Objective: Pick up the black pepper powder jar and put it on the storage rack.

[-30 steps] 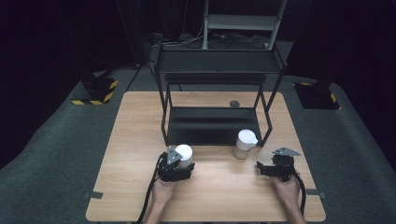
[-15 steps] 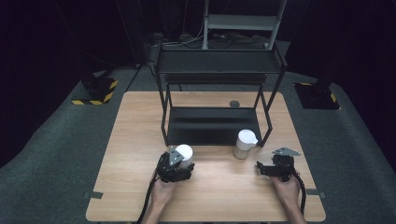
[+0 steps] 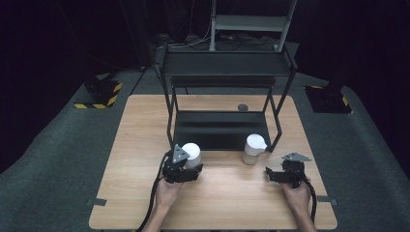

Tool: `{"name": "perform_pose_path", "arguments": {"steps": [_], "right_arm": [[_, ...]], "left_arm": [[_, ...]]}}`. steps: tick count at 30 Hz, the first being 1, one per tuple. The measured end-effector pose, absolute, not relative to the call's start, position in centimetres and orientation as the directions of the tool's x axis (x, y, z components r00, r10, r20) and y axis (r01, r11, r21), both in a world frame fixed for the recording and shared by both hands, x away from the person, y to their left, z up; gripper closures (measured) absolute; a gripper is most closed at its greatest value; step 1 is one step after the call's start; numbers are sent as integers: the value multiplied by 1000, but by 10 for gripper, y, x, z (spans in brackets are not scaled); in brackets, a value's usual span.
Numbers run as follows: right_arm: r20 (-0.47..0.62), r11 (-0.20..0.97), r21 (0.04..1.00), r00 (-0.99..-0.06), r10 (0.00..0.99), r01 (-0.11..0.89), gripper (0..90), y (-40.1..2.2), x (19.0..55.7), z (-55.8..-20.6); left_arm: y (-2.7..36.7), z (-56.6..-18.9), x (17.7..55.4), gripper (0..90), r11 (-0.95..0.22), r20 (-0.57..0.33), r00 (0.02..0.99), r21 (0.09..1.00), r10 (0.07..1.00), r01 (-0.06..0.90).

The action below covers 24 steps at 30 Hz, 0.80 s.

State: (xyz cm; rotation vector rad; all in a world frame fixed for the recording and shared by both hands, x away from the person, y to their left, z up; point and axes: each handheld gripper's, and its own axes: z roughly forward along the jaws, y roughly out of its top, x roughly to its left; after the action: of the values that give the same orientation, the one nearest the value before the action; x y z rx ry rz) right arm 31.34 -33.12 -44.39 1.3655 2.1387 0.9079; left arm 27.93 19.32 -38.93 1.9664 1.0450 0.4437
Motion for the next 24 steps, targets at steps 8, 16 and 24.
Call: {"name": "perform_pose_path", "arguments": {"steps": [8,16,24], "right_arm": [[-17,294,727,-412,911,620,63,-331,313,-444],[-17,295,727,-413,911,620,63,-331,313,-444],[-17,295,727,-413,911,620,63,-331,313,-444]], "left_arm": [[195,-370,284,309,-314,-62,606,811,793,494],[197,-352,290,309,-319,-59,619,816,783,481],[200,-339,300,309,-303,-93,633,818,768,489]]}}
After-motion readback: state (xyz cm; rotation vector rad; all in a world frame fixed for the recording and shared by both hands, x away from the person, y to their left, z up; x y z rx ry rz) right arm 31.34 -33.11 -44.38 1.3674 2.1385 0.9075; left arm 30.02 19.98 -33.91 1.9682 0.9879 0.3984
